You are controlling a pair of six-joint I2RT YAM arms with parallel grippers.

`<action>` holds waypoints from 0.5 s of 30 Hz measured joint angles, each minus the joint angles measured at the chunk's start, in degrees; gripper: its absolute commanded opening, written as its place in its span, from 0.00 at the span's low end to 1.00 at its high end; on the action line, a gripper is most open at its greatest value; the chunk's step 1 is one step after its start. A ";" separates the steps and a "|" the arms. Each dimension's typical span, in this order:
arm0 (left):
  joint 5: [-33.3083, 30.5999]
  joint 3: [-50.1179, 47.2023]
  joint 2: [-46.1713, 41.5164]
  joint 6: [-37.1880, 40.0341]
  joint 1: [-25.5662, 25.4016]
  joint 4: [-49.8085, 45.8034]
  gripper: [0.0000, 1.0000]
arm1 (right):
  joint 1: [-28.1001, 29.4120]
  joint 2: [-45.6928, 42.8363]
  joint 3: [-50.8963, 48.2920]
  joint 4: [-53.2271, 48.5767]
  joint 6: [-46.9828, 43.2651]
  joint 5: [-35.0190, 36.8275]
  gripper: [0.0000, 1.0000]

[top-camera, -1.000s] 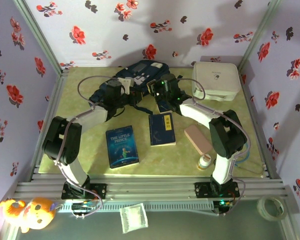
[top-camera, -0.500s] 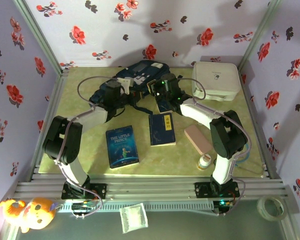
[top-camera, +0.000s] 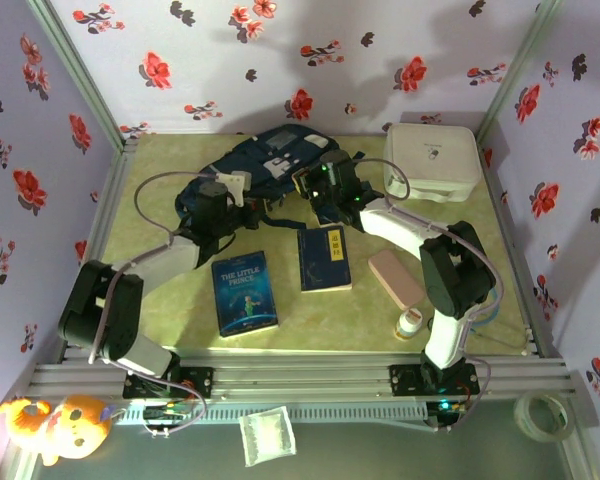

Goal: Pack books, pencil case, and school supplies into a backpack

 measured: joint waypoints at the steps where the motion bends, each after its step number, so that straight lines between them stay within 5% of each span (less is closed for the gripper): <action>1: -0.37 -0.42 -0.59 0.00 0.04 -0.42 0.00 | 0.00 -0.04 -0.02 -0.15 -0.13 0.00 0.00; 10: -3.76 -6.43 -9.18 -0.02 2.36 -7.15 0.00 | 0.00 -0.07 -0.02 -1.25 -0.96 0.00 0.00; 15: -3.85 -6.73 -11.47 0.02 2.78 -11.41 0.10 | 0.00 -0.07 -0.02 -1.27 -0.96 -0.02 0.00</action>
